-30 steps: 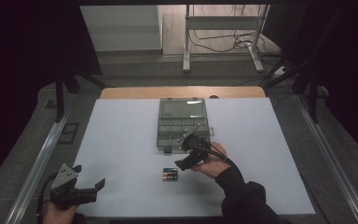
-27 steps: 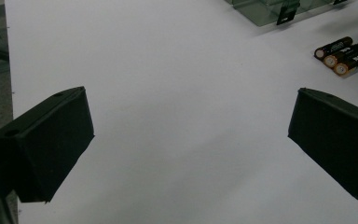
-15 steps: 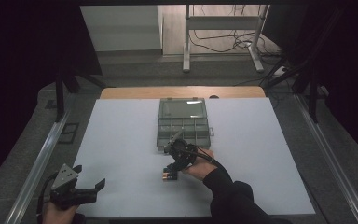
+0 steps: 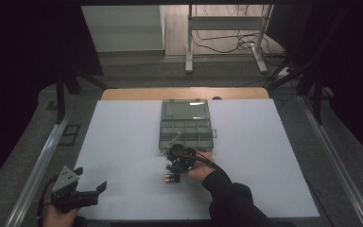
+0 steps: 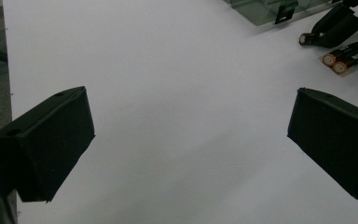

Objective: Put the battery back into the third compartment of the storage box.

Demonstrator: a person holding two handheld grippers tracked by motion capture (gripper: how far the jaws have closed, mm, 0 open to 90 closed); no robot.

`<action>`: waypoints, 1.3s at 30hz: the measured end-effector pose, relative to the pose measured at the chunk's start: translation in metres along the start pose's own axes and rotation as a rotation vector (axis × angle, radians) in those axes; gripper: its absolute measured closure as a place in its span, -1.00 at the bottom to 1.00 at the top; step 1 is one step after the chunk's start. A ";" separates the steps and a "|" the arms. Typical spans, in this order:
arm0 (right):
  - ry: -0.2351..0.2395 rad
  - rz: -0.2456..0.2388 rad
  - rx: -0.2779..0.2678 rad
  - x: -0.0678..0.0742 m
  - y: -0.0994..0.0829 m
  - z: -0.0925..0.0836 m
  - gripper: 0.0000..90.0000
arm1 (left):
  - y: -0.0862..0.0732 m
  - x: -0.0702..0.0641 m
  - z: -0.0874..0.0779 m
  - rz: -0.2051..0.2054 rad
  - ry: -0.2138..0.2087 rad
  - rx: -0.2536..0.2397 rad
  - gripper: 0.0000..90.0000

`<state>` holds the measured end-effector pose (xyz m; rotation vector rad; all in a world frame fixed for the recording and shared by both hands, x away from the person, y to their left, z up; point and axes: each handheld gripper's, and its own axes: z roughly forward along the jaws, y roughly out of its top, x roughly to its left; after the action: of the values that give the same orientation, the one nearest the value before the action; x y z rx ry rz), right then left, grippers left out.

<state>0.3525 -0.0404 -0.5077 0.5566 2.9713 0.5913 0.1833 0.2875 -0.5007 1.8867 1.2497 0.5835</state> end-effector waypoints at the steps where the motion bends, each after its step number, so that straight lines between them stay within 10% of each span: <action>1: -0.005 -0.009 0.000 0.000 0.000 0.000 0.69 | 0.000 0.000 0.000 -0.001 0.000 0.000 -0.98; 39: -0.065 0.151 -0.190 -0.040 -0.022 -0.072 0.71 | 0.000 0.001 0.000 -0.011 0.002 0.000 -0.98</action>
<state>0.3729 -0.0996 -0.4498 0.7708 2.7894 0.8397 0.1836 0.2881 -0.5008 1.8784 1.2601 0.5799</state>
